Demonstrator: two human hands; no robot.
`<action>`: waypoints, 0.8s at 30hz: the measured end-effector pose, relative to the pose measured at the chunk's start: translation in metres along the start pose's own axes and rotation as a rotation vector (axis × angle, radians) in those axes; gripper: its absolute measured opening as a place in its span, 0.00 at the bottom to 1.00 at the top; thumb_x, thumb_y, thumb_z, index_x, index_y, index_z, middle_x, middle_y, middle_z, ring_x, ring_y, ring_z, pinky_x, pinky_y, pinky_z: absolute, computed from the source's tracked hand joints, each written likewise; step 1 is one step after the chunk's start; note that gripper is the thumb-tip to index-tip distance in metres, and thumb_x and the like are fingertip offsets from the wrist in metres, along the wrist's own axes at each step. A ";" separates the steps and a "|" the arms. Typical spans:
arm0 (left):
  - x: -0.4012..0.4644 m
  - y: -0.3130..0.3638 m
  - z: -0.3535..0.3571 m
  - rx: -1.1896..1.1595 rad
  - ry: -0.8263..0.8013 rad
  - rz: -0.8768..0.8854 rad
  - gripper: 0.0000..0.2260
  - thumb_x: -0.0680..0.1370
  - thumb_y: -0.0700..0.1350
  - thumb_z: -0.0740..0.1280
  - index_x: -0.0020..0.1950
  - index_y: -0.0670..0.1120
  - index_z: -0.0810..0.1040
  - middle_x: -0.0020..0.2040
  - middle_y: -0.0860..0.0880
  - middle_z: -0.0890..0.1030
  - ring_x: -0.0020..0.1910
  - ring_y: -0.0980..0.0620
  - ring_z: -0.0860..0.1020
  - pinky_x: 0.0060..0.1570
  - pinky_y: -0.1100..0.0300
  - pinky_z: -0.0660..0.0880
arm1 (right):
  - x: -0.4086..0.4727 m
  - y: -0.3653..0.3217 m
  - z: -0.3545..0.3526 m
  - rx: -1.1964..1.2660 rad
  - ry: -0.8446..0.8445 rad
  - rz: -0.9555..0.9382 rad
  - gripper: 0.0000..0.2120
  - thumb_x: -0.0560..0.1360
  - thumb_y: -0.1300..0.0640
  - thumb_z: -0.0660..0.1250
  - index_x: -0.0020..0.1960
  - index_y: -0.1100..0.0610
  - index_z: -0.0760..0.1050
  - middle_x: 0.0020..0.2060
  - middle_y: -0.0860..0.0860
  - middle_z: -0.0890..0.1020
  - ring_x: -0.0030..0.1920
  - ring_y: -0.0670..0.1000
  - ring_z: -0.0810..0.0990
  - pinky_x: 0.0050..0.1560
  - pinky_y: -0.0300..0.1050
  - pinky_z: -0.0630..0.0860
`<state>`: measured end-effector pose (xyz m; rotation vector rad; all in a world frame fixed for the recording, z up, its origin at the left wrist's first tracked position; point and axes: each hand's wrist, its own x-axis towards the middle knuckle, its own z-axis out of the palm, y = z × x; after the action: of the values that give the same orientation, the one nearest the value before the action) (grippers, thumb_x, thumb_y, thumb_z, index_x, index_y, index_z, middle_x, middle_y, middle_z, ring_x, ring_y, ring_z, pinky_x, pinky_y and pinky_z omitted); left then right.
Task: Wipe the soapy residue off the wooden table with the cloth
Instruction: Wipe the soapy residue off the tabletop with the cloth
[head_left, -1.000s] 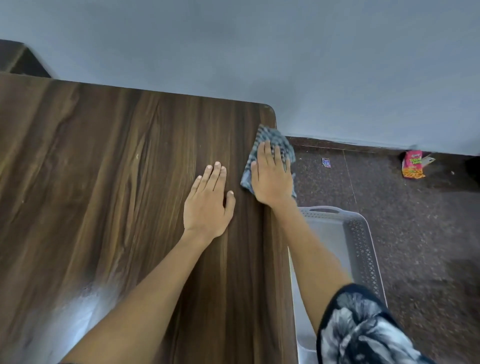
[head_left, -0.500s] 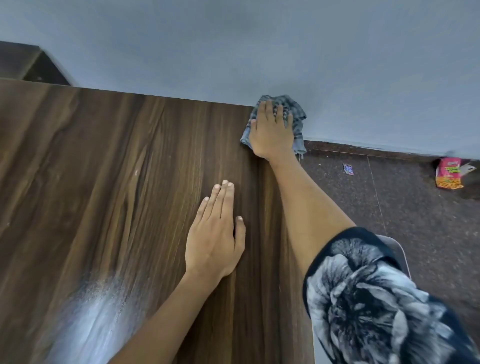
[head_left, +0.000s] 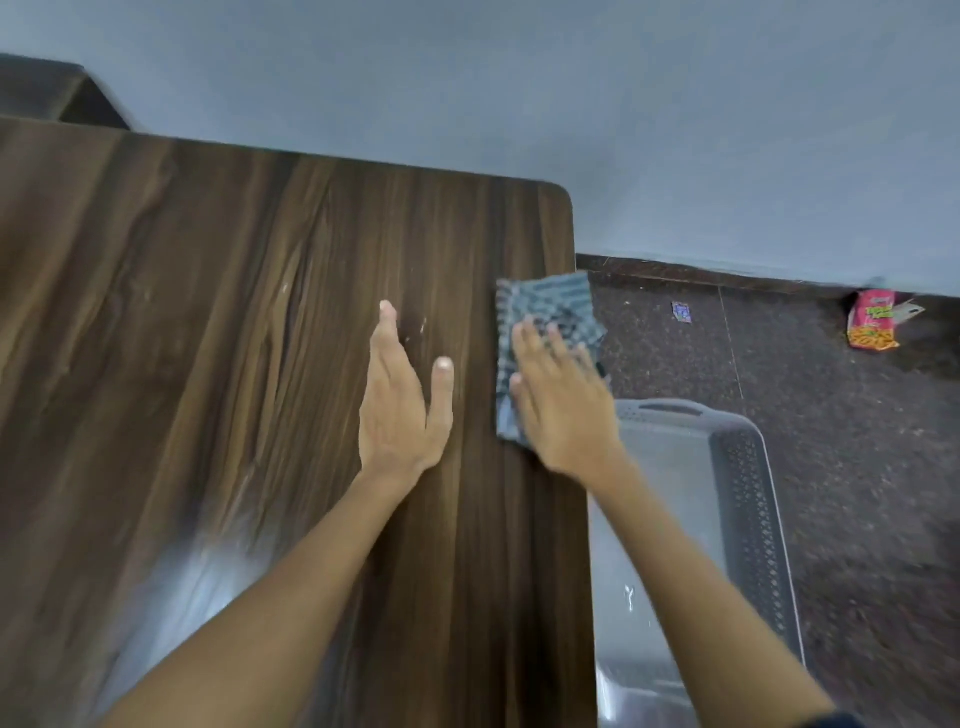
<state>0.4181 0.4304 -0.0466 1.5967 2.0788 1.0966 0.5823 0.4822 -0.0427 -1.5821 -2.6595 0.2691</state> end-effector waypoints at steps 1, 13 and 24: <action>-0.005 -0.001 -0.002 -0.004 0.004 -0.030 0.31 0.79 0.55 0.51 0.75 0.39 0.48 0.73 0.40 0.61 0.72 0.48 0.61 0.69 0.60 0.58 | 0.013 0.004 -0.002 -0.018 -0.011 0.059 0.27 0.81 0.49 0.43 0.76 0.59 0.53 0.75 0.54 0.58 0.75 0.56 0.55 0.72 0.55 0.51; -0.121 -0.039 -0.058 0.260 -0.143 -0.019 0.21 0.79 0.43 0.52 0.73 0.40 0.62 0.70 0.44 0.68 0.72 0.47 0.62 0.71 0.53 0.59 | -0.112 -0.119 0.022 0.042 -0.119 -0.227 0.25 0.80 0.52 0.47 0.76 0.56 0.54 0.75 0.51 0.58 0.75 0.54 0.53 0.74 0.53 0.47; -0.202 -0.044 -0.094 0.342 -0.200 -0.038 0.22 0.80 0.47 0.47 0.73 0.43 0.62 0.71 0.48 0.68 0.72 0.53 0.60 0.71 0.57 0.56 | -0.091 -0.071 0.014 0.017 -0.051 0.127 0.27 0.81 0.50 0.43 0.76 0.60 0.51 0.75 0.55 0.57 0.75 0.55 0.53 0.73 0.51 0.46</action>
<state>0.3959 0.2044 -0.0582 1.7259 2.2341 0.5605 0.5625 0.3672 -0.0393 -1.7658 -2.5892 0.3402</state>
